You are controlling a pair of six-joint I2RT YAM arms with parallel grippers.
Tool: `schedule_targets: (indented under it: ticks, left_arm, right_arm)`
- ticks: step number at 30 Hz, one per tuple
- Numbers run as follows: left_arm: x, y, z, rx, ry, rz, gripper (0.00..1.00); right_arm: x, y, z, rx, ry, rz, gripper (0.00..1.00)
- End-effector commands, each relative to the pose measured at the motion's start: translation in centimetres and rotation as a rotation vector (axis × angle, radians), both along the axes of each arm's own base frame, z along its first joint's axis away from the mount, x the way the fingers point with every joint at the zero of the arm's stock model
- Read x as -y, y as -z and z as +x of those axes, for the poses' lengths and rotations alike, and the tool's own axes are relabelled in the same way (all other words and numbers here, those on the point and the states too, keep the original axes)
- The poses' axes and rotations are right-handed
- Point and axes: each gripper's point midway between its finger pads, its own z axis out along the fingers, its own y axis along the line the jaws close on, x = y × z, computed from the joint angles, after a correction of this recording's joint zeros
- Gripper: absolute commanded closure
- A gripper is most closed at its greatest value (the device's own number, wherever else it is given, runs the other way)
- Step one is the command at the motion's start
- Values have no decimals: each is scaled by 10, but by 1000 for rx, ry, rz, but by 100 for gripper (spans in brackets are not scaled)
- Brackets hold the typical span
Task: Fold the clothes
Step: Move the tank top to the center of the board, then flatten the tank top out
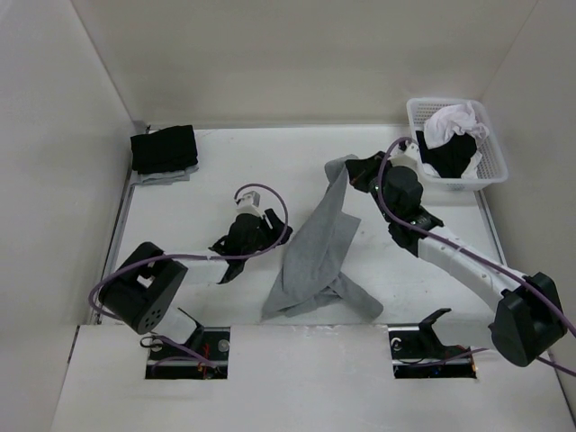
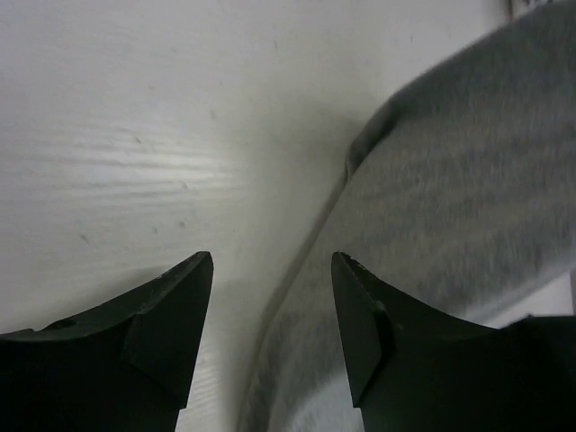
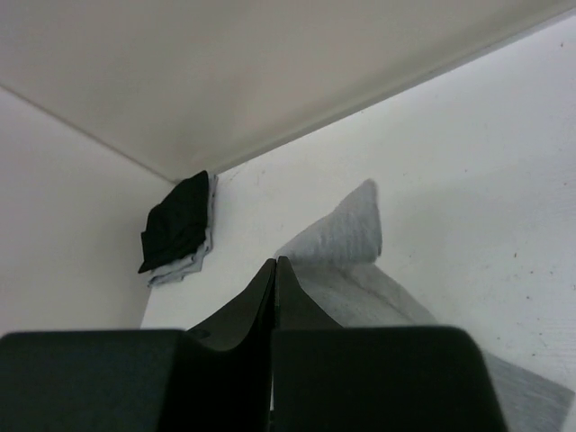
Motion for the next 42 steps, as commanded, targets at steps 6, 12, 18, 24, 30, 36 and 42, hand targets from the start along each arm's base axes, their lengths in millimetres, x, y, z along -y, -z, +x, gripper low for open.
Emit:
schedule_targets:
  ticks: [6,12,18,24,30,36,42]
  left_arm:
    - [75,1,-35,-50,306,-91,58]
    - [90,-27,-19,-10,292,-186,97]
    - [103,-158,71,190,146,-327,99]
    - [66,-270,151,372,-78,-337,96]
    - [-21,-204,170,235,-258,-297,47]
    - [-95,-120,125,120,-399,-295,44]
    - [-99,-66,82,55,-362,-150,45]
  right_arm:
    - [12,-56,-10,142,-14,88,100]
    - [16,-95,-16,220,-21,97,100]
    - [32,-222,-50,454,-31,69,100]
    - [-4,-288,-132,548,-231,15,100]
    - [-111,-98,-180,215,-402,-72,89]
    - [-178,66,-249,-2,-498,-237,56]
    - [-150,42,-224,45,-408,-237,78]
